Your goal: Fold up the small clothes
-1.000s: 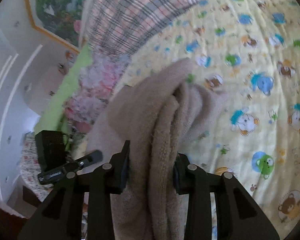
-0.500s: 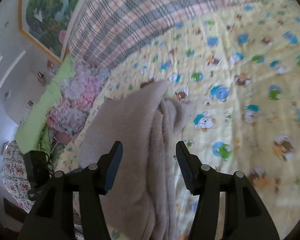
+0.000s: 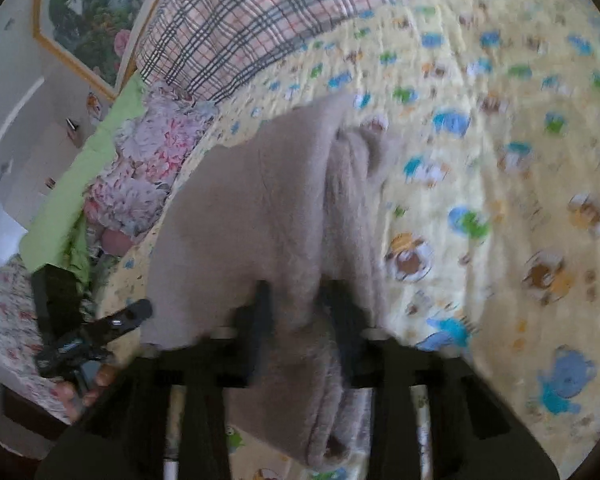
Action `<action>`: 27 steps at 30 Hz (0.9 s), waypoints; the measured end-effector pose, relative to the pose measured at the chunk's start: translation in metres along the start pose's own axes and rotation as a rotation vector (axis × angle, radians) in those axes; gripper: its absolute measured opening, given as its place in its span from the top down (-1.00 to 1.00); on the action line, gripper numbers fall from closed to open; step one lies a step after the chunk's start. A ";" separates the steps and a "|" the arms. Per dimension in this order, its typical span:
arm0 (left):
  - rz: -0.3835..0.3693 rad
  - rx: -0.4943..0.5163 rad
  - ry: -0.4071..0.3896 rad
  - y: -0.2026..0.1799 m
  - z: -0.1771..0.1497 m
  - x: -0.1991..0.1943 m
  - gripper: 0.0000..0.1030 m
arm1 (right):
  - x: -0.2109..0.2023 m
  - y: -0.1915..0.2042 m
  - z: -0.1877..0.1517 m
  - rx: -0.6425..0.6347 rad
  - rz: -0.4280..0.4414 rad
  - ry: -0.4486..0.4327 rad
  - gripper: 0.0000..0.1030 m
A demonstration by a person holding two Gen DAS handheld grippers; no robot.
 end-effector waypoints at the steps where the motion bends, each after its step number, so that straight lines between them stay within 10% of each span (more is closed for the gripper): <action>1: 0.002 0.004 0.003 -0.002 -0.001 -0.001 -0.43 | 0.000 0.001 -0.001 -0.001 -0.002 0.006 0.72; 12: 0.102 0.099 0.059 -0.017 -0.016 0.029 -0.40 | -0.006 -0.010 -0.002 -0.080 -0.148 -0.004 0.84; 27: 0.089 0.097 0.008 -0.012 -0.045 -0.023 -0.39 | -0.066 0.026 -0.027 -0.119 -0.080 -0.147 0.66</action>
Point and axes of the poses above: each gripper's, at about its wrist camera, not at the fingertips, and x roughly the way its jaws point, y to its left, z to its top, the point moved 1 cm from there along x, roughly the way its jaws point, and after that the axes turned 1 degree about -z, right-handed, at the moved point
